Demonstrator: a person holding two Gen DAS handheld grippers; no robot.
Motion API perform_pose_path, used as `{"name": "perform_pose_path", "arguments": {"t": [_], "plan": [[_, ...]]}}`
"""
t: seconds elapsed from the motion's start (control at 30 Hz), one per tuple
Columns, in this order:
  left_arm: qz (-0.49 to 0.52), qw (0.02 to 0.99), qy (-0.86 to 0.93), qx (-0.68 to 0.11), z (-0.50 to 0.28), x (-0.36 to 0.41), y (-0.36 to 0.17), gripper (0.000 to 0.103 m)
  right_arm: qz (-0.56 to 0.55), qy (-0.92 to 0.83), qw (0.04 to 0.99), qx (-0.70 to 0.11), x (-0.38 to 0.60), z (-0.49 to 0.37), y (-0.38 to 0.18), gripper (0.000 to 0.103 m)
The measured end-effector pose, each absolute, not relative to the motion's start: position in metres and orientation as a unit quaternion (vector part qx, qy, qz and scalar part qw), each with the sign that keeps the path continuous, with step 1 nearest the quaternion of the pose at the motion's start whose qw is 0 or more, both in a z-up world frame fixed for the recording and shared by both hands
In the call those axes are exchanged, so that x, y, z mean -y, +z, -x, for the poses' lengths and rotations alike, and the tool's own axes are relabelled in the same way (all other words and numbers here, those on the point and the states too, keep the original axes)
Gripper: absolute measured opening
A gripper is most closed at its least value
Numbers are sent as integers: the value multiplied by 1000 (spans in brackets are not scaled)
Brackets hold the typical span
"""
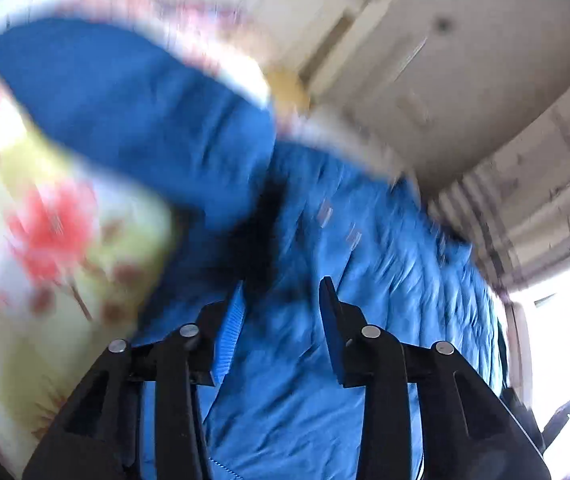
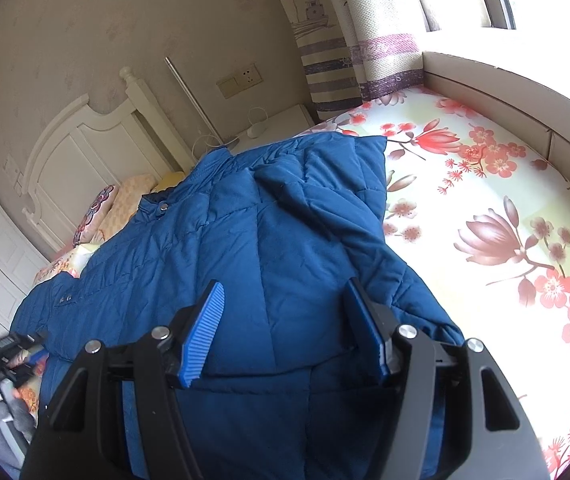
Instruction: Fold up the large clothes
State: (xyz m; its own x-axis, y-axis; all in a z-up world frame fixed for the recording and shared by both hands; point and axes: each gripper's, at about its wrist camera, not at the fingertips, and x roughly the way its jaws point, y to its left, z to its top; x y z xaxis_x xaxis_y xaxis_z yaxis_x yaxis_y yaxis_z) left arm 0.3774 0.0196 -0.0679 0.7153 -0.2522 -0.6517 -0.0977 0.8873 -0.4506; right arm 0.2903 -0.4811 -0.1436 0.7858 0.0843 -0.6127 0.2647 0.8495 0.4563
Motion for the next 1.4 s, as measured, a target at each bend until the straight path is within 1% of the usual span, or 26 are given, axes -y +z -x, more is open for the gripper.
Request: {"name": "perform_pose_path", "arguments": {"t": [0.03,0.07,0.1,0.13,0.17,0.2,0.23,0.27,0.33,0.43,0.6,0.73,0.77,0.83,0.87,0.93,1.0,1.03,1.07,1.1,1.17,1.2,1.23,1.3,1.37,1.4], "plan": [[213,911,-47,-350,-372,-12,-52,35,-269,-49,906,-323,482,-290,-144,62],[198,921,-50,-333,-367,-7,-42,47,-269,-50,906,-323,481,-290,-144,62],[173,935,-50,-307,-363,2,-29,87,-269,-50,906,-324,482,-290,-144,62],[149,947,-56,-279,-357,10,-18,96,-269,-50,906,-324,482,-290,-144,62],[125,956,-66,-256,-357,21,-13,99,-269,-50,906,-324,481,-290,-144,62],[79,961,-74,-255,-364,38,-13,99,-268,-50,906,-324,481,-290,-144,62],[61,959,-76,-267,-359,35,-13,99,-268,-50,906,-324,481,-290,-144,62],[38,948,-84,-305,-376,46,-28,99,-268,-50,906,-324,482,-291,-144,62],[35,927,-90,-363,-398,54,-56,99,-266,-51,906,-325,482,-291,-143,62],[7,901,-83,-426,-416,58,-107,99,-264,-53,906,-326,482,-291,-143,62],[-32,902,-75,-423,-415,69,-108,99,-238,-79,916,-313,475,-285,-133,62],[-19,902,-81,-423,-417,68,-108,99,-172,-67,940,-286,453,-290,-103,62],[-19,902,-81,-423,-417,67,-108,99,-143,-65,944,-290,447,-300,-94,63],[-20,902,-81,-423,-418,68,-109,99,-83,-69,948,-301,435,-329,-79,73],[-18,902,-82,-423,-417,66,-108,99,-62,-74,948,-304,433,-344,-75,74],[-17,902,-83,-423,-417,70,-109,99,-42,-81,940,-329,437,-381,-79,74],[-16,903,-84,-422,-416,70,-108,99,-65,-83,920,-376,451,-417,-99,74],[-15,903,-84,-422,-417,71,-108,99,-63,-86,910,-401,455,-429,-112,75],[-13,903,-86,-422,-418,71,-108,99,-59,-90,896,-431,459,-439,-129,80],[-13,903,-86,-422,-418,71,-108,99,-78,-82,887,-447,468,-443,-144,82],[-13,902,-86,-422,-418,70,-108,99,-97,-94,887,-441,474,-439,-141,81],[-12,902,-87,-422,-418,69,-108,99,-101,-109,886,-440,475,-435,-137,79],[-11,902,-87,-422,-418,68,-108,99,-105,-130,888,-428,471,-424,-129,79],[-10,902,-87,-422,-418,68,-108,99,-107,-115,904,-398,455,-404,-113,79],[-10,902,-88,-422,-419,67,-108,99,-76,-69,919,-381,425,-383,-106,80],[-9,902,-89,-422,-419,67,-108,99,-46,-48,919,-388,409,-377,-110,83]]}}
